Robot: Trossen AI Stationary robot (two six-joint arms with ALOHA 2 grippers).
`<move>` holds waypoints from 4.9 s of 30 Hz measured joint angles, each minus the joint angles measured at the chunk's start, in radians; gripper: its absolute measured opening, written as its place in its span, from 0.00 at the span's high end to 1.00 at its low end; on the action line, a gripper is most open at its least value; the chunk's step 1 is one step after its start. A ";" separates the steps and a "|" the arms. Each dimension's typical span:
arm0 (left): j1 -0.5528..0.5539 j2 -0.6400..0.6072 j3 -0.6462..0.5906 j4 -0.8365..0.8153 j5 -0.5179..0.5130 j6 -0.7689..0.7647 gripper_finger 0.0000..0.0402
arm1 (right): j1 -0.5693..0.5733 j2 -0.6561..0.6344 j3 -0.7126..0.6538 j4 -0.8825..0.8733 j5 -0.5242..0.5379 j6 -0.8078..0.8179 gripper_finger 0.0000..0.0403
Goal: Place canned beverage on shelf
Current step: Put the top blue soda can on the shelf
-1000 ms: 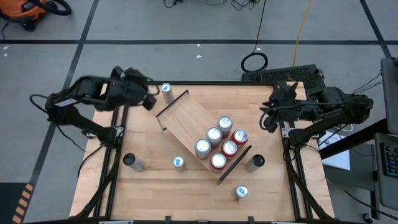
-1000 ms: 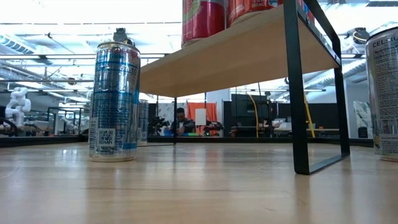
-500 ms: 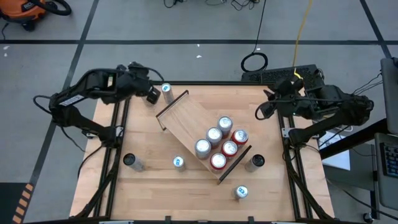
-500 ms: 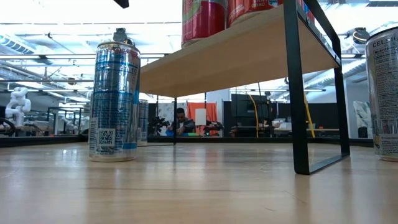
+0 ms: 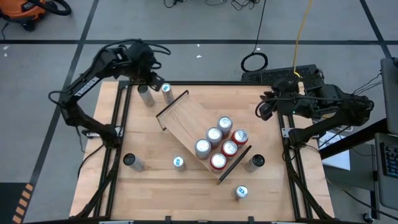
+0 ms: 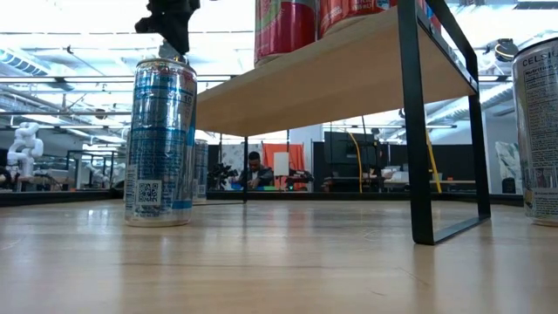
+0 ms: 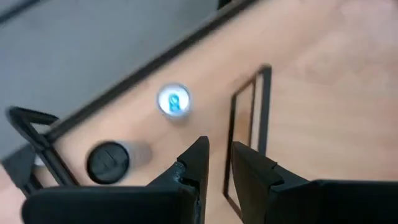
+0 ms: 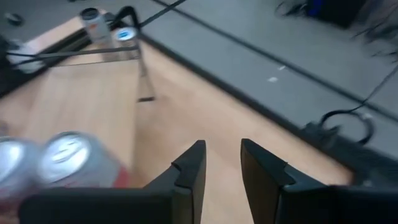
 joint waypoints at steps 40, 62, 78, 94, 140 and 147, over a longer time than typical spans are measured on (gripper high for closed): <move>0.141 0.452 0.000 0.009 0.022 0.172 0.08 | 0.000 0.124 0.000 0.114 -0.102 -0.093 0.81; 0.160 0.526 0.000 0.027 0.049 0.179 0.07 | 0.000 0.124 0.000 0.114 -0.101 -0.093 0.81; 0.169 0.538 0.000 0.033 0.051 0.181 0.07 | 0.000 0.124 0.000 0.114 -0.101 -0.089 0.81; 0.172 0.541 -0.072 0.044 0.051 0.181 0.07 | 0.000 0.124 0.000 0.114 -0.099 -0.088 0.81; 0.170 0.400 0.074 -0.054 0.087 0.235 0.43 | -0.015 0.124 0.000 0.195 -0.007 -0.088 0.81; 0.168 0.284 0.151 -0.074 0.138 0.181 0.43 | -0.021 0.124 0.000 0.295 0.058 -0.093 0.81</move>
